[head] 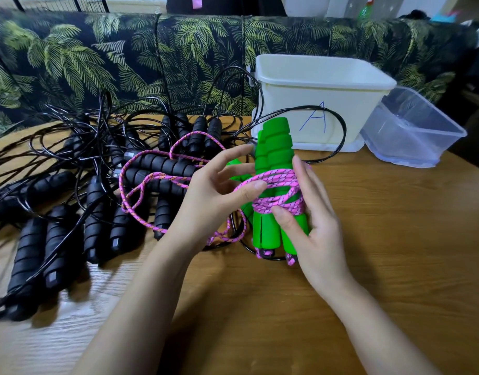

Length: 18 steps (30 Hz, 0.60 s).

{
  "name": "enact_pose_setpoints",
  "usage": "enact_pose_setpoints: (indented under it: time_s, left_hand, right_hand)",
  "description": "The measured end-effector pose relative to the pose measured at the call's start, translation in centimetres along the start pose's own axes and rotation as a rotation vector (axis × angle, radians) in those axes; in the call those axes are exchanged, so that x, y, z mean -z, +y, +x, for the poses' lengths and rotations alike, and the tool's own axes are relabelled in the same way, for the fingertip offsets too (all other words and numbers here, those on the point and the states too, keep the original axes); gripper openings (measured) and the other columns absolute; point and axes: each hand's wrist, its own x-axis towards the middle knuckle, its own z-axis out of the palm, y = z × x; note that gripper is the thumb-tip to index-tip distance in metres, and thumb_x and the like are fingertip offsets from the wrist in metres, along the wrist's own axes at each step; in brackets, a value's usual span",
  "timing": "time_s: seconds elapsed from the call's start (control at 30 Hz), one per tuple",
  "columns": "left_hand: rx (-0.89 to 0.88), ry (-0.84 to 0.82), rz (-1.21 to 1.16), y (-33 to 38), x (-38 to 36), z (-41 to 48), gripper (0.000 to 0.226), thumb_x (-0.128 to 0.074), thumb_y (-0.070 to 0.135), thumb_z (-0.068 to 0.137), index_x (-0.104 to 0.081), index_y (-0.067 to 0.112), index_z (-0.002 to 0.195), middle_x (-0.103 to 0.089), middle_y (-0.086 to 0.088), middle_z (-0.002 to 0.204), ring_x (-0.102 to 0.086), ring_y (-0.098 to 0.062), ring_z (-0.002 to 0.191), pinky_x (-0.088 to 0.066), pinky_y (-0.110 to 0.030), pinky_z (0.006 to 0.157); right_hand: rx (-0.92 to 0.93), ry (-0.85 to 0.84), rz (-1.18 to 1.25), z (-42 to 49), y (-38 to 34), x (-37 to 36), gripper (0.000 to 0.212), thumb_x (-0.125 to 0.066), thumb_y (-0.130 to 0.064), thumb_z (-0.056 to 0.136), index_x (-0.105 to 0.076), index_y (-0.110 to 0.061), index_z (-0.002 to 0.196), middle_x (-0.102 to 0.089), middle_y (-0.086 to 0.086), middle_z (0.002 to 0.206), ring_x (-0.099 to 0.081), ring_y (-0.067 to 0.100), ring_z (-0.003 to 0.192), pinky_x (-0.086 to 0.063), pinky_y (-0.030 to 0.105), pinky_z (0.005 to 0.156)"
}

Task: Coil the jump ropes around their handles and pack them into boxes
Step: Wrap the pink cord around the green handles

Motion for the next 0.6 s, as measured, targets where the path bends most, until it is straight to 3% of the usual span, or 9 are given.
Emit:
enact_pose_setpoints:
  time_s: [0.1, 0.23, 0.4, 0.5, 0.6]
  left_hand:
    - [-0.001, 0.027, 0.013, 0.03, 0.08, 0.10, 0.064, -0.080, 0.023, 0.074, -0.056, 0.025, 0.133, -0.072, 0.012, 0.099, -0.065, -0.008, 0.087, -0.052, -0.020, 0.078]
    - [0.009, 0.015, 0.009, -0.07, 0.27, 0.02, 0.057, -0.078, 0.021, 0.080, -0.059, 0.022, 0.133, -0.066, -0.007, 0.115, -0.066, -0.015, 0.094, -0.056, -0.029, 0.085]
    - [0.021, 0.004, -0.029, 0.12, -0.01, -0.04, 0.054, -0.072, 0.021, 0.081, -0.057, 0.018, 0.133, -0.063, -0.014, 0.122, -0.067, -0.011, 0.095, -0.053, -0.024, 0.082]
    - [0.036, 0.022, -0.060, 0.16, 0.02, 0.00, 0.060, -0.077, 0.027, 0.078, -0.057, 0.018, 0.133, -0.067, -0.011, 0.120, -0.068, -0.013, 0.099, -0.053, -0.027, 0.086]
    - [0.052, 0.024, -0.113, 0.18, 0.08, 0.05, 0.054, -0.074, 0.018, 0.078, -0.058, 0.019, 0.129, -0.073, -0.006, 0.108, -0.070, -0.016, 0.095, -0.054, -0.027, 0.083]
  right_hand:
    - [0.032, -0.025, -0.034, 0.07, -0.18, 0.04, 0.064, -0.060, -0.019, 0.094, -0.028, -0.020, 0.150, -0.033, -0.007, 0.155, -0.024, -0.006, 0.144, -0.021, 0.010, 0.112]
    - [0.068, -0.030, -0.051, 0.05, -0.22, 0.04, 0.061, -0.056, -0.018, 0.095, -0.028, -0.018, 0.150, -0.031, -0.007, 0.155, -0.024, -0.003, 0.145, -0.020, 0.013, 0.114]
    - [0.050, -0.043, -0.025, 0.17, -0.02, -0.03, 0.061, -0.056, -0.015, 0.096, -0.028, -0.019, 0.150, -0.030, -0.013, 0.154, -0.024, -0.002, 0.145, -0.020, 0.013, 0.115]
    - [0.017, -0.054, 0.042, 0.21, -0.10, 0.03, 0.059, -0.055, -0.018, 0.096, -0.029, -0.025, 0.148, -0.032, -0.013, 0.155, -0.025, -0.001, 0.146, -0.021, 0.013, 0.114]
    - [-0.035, -0.051, 0.125, 0.29, -0.24, 0.22, 0.053, -0.050, -0.022, 0.097, -0.031, -0.031, 0.145, -0.033, -0.012, 0.154, -0.023, -0.007, 0.144, -0.021, 0.008, 0.111]
